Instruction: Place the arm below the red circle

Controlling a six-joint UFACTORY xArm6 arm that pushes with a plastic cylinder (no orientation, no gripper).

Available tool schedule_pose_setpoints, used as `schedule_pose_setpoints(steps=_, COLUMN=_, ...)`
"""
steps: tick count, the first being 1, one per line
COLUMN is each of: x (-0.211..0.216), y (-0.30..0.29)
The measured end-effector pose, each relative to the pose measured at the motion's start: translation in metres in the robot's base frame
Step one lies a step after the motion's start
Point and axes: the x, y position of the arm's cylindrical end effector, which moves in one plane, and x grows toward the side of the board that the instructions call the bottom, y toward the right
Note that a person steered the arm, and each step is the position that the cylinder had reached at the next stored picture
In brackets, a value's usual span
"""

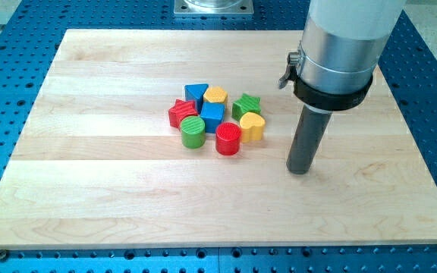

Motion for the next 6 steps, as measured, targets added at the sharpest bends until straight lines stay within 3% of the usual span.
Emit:
schedule_pose_setpoints(steps=2, x=-0.001, y=-0.008)
schedule_pose_setpoints(steps=3, x=-0.039, y=-0.010)
schedule_pose_setpoints(steps=4, x=-0.044, y=-0.032)
schedule_pose_setpoints(steps=5, x=0.002, y=-0.075)
schedule_pose_setpoints(steps=6, x=-0.040, y=-0.149)
